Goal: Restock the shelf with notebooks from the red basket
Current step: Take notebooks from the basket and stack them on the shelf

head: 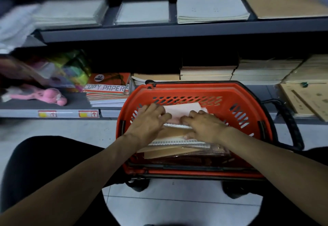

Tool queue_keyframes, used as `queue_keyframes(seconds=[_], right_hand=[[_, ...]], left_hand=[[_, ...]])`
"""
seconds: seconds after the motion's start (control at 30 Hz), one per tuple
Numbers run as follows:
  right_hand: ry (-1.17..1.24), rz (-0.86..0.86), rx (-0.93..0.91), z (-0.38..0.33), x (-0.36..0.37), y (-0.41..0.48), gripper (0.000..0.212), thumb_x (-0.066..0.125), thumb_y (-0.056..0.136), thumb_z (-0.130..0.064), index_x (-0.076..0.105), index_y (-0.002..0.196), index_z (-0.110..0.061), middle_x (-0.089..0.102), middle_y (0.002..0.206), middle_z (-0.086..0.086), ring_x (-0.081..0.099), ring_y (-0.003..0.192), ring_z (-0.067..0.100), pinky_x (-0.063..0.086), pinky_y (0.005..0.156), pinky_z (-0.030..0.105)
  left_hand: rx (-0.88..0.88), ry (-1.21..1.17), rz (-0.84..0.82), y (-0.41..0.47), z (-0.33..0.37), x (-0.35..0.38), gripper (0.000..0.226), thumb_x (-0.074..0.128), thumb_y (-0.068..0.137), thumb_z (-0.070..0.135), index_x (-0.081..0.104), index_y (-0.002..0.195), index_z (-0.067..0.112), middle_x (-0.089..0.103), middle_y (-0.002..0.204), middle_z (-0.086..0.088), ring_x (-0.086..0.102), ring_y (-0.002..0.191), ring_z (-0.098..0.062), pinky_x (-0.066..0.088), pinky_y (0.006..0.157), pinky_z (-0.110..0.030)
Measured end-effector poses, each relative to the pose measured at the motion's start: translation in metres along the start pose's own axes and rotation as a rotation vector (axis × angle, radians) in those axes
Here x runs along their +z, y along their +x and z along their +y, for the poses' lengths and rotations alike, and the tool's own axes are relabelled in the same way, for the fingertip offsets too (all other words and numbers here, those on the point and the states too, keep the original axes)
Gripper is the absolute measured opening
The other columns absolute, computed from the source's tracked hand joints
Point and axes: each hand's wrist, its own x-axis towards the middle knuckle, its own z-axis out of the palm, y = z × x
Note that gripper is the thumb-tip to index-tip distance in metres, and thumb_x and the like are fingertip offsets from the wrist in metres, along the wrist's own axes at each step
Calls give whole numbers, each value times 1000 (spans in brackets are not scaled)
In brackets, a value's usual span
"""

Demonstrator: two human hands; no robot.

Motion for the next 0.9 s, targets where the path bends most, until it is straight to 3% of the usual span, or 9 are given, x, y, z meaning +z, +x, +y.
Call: queue_keyframes(seconds=[0.13,0.2,0.27,0.37,0.47,0.63,0.73,0.8,0.9], right_hand=[[-44,206,-4,-1,-22,-5,33,39,104,-33,49,131,-16,65,102,10,65,87,29,54,77,40],[-1,244,51,5,-35,-9,29,38,104,-33,51,123,-14,66,94,8,64,81,27,50,71,36],[37,237,74,10,-43,-16,28,40,103,-35,55,118,-15,63,85,2,60,73,21,47,67,33],[84,223,67,5,-41,-25,32,39,103,-39,57,115,-16,53,68,-4,51,58,9,46,67,29],[156,275,108,-7,-34,-32,32,39,104,-37,54,124,-17,53,63,-1,55,54,11,42,58,26],[213,373,183,-14,-36,-36,34,41,103,-37,46,135,-26,54,61,-4,61,57,14,39,48,26],[231,395,203,-22,-40,-36,47,44,102,-38,33,147,-32,54,63,-10,46,45,0,30,39,17],[279,307,191,-33,-36,-33,54,46,99,-46,26,149,-38,67,94,-4,58,60,7,44,49,21],[374,183,240,-51,-28,-24,57,41,94,-55,22,147,-44,53,129,8,59,107,30,51,82,35]], left_hand=[[-50,-26,333,-17,5,-6,18,71,79,5,58,89,11,56,80,-7,47,75,-27,34,65,-36],[-63,-180,101,-27,12,-3,11,64,88,17,60,97,11,65,89,-8,62,83,-29,47,67,-34],[-315,-338,-254,-31,16,4,41,59,93,38,56,126,15,65,118,-7,64,105,-25,53,85,-34],[-788,-1208,-301,-23,17,3,49,65,89,43,58,125,11,60,129,-15,67,100,-21,54,91,-35],[-895,-1937,-282,-16,24,1,24,59,94,33,56,111,17,56,130,-21,63,114,-30,52,98,-38],[-1112,-2050,-116,-10,42,10,27,51,100,11,48,124,1,63,117,-28,66,107,-36,53,94,-44],[-1030,-2015,-17,-1,42,4,30,46,100,2,45,129,-4,66,114,-23,70,98,-37,58,84,-44],[-966,-1961,81,5,38,-6,32,42,97,0,47,129,-4,67,111,-22,71,95,-38,59,79,-47],[-986,-2006,190,4,29,-10,39,34,98,7,45,135,4,65,116,-20,70,97,-34,58,73,-48]])
